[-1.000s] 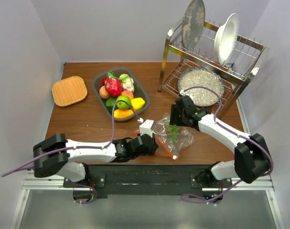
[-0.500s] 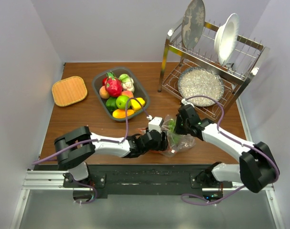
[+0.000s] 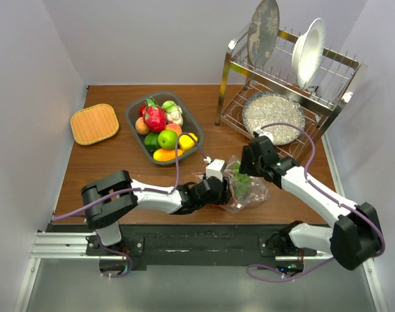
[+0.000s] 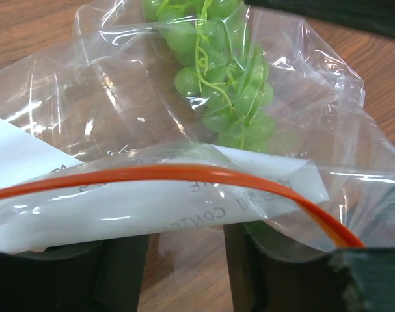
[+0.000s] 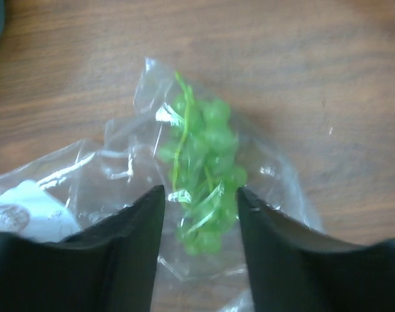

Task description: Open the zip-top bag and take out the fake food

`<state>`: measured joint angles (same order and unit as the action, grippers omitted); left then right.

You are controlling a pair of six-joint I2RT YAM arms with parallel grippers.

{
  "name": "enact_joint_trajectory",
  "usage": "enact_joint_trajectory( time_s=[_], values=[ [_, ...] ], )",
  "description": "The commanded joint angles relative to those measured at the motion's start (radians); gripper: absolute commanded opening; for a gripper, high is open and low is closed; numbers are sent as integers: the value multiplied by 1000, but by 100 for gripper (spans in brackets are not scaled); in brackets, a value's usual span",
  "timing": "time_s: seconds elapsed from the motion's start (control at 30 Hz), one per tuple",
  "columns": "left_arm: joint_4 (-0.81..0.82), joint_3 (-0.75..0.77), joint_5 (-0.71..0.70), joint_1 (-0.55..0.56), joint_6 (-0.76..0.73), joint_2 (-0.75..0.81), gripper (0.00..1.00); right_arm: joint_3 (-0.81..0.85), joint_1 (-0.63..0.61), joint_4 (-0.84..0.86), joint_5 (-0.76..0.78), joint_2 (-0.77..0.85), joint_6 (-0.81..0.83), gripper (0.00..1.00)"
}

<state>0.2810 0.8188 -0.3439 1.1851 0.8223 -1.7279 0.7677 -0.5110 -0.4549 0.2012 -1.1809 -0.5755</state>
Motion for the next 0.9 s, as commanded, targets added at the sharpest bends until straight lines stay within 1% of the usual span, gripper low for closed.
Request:
enact_joint_trajectory(
  time_s=[0.0,0.03,0.13,0.23,0.27,0.33,0.37,0.43,0.47,0.5,0.57,0.6,0.67,0.7,0.8,0.87],
  values=[
    [52,-20,-10,1,5,2,49,102,3,44,69,-106,42,64],
    [52,-27,-10,1,8,8,46,119,3,41,73,-129,45,70],
    [57,-49,-10,2,17,16,44,154,6,67,93,-212,51,77],
    [66,-64,-6,5,21,14,40,186,6,93,89,-308,71,77],
    [67,-67,-3,7,24,13,40,206,6,96,86,-328,77,75],
    [70,-76,0,8,29,10,35,219,6,91,78,-364,89,69],
    [72,-81,0,10,28,10,32,213,6,91,72,-362,91,58],
    [75,-96,-1,10,37,16,24,197,6,97,75,-329,88,47],
    [78,-101,0,10,38,17,20,187,6,94,75,-312,86,35],
    [76,-105,2,13,43,21,15,185,5,85,73,-298,85,27],
    [73,-115,5,19,52,21,10,191,8,67,83,-257,85,18],
    [70,-116,5,24,55,18,6,196,6,49,83,-244,85,11],
    [70,-119,2,39,63,13,4,205,5,36,64,-200,82,6],
    [70,-121,0,44,67,10,2,205,5,21,57,-182,77,2],
    [89,-141,-7,51,77,20,0,185,-1,12,17,-111,62,0],
    [128,-170,-10,56,77,36,1,160,-4,7,-6,-79,49,0]
  ],
)
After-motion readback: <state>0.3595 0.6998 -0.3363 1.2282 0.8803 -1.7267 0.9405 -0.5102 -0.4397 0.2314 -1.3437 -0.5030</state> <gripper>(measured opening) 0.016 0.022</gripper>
